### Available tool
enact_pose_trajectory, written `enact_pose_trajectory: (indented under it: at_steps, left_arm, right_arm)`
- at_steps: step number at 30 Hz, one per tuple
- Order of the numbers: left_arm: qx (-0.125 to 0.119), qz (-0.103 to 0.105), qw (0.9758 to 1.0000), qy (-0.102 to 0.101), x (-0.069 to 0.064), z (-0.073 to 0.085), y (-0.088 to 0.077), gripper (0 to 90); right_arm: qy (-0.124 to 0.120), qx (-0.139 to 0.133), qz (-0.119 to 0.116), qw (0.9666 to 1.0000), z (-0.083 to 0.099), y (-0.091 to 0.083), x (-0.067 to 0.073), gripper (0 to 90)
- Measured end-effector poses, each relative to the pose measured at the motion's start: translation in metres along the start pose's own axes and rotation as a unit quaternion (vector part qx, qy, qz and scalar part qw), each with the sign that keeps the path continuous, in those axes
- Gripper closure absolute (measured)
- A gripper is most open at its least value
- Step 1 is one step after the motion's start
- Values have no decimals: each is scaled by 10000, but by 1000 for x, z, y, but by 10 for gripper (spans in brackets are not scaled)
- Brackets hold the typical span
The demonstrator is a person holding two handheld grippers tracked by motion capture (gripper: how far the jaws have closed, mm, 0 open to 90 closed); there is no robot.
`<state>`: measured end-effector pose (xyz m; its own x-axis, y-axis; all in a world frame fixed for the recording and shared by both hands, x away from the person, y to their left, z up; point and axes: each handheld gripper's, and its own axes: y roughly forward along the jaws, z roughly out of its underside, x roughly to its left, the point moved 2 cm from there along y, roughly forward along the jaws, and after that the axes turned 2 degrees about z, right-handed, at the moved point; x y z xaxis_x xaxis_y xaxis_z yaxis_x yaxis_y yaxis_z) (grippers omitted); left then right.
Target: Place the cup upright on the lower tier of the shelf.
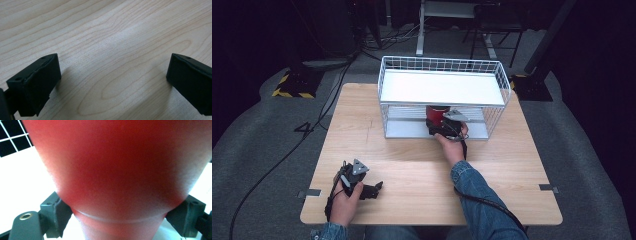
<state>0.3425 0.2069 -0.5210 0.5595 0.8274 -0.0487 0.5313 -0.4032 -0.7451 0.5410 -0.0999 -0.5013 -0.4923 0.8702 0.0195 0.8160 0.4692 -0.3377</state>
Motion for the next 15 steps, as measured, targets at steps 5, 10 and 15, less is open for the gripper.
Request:
enact_pose_trajectory:
  at_steps: [5,10,15]
  left_arm:
    - [-1,0,10000,1,0,0,0,0]
    - [-3,0,10000,-1,0,0,0,0]
    - [-2,-1,10000,0,0,0,0,0]
  right_arm:
    - [-6,28,-37,10000,1,5,1,168]
    - [10,71,-36,10000,3,6,-1,166]
    - [-13,115,-117,9999,2,5,-2,162]
